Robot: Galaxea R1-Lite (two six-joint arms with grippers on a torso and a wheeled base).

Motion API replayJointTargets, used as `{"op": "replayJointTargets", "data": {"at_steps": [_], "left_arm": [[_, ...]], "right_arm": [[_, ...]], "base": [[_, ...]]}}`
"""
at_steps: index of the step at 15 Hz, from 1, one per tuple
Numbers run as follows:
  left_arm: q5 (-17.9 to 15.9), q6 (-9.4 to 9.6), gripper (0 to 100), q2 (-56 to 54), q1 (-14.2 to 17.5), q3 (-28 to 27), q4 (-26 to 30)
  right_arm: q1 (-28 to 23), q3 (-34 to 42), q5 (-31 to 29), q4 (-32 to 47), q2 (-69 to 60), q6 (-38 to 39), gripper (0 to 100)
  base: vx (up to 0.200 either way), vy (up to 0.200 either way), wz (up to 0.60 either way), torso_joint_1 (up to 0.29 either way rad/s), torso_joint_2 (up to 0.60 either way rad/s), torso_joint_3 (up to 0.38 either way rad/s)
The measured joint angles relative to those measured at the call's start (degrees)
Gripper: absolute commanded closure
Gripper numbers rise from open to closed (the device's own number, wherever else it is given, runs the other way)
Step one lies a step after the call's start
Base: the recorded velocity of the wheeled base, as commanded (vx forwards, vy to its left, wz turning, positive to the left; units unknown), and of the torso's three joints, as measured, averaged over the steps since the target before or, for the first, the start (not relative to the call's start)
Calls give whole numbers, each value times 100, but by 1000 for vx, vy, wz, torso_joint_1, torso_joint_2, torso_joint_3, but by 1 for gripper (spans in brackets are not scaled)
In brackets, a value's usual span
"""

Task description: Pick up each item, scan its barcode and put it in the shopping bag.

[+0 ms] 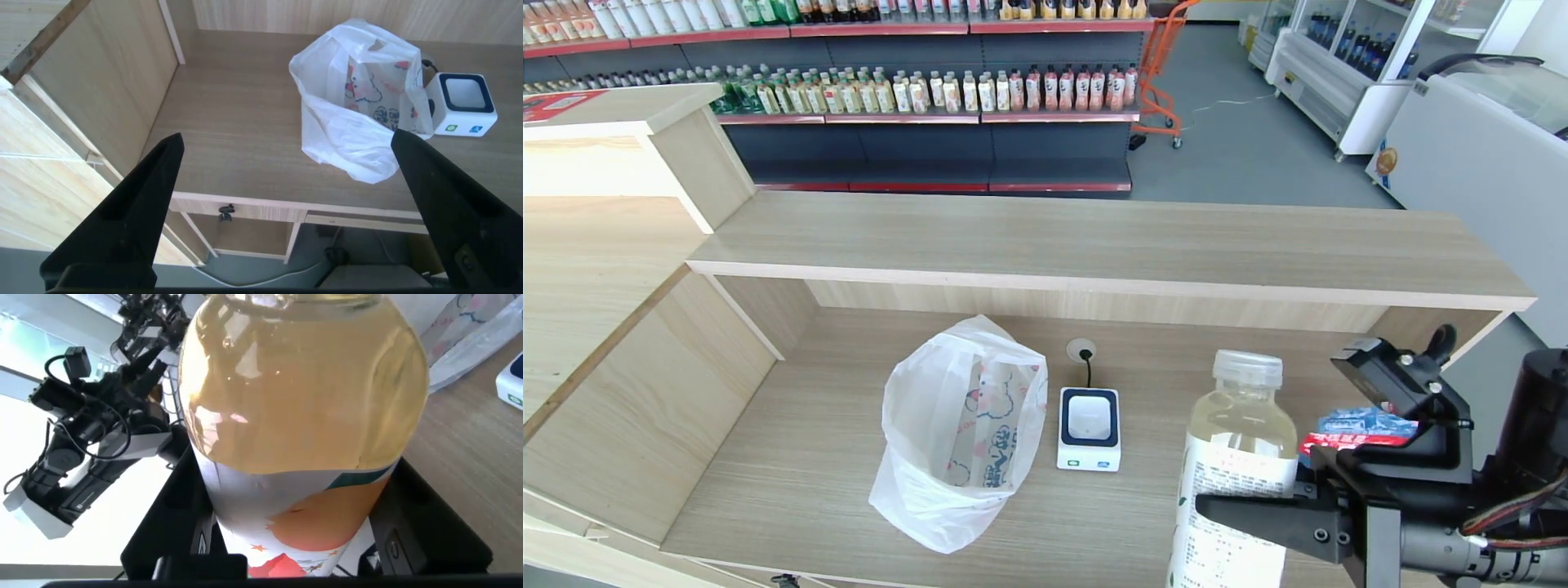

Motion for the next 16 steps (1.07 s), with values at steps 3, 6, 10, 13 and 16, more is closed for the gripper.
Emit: {"op": "replayJointTargets", "data": {"at_steps": [3, 6, 10, 13, 16], "left_arm": [[0, 0, 0, 0, 0, 0, 0], [-2, 0, 0, 0, 0, 0, 0], [0, 0, 0, 0, 0, 0, 0], [0, 0, 0, 0, 0, 0, 0], [0, 0, 0, 0, 0, 0, 0]], "right_arm": [[68, -162, 26, 2, -71, -61, 100], [112, -166, 30, 22, -85, -362, 100], [99, -157, 9, 17, -90, -458, 100], [-37, -127, -7, 9, -73, -1536, 100], [-756, -77, 61, -101, 235, -3394, 100]], "base": [[0, 0, 0, 0, 0, 0], [0, 0, 0, 0, 0, 0], [0, 0, 0, 0, 0, 0], [0, 0, 0, 0, 0, 0], [0, 0, 0, 0, 0, 0]]}}
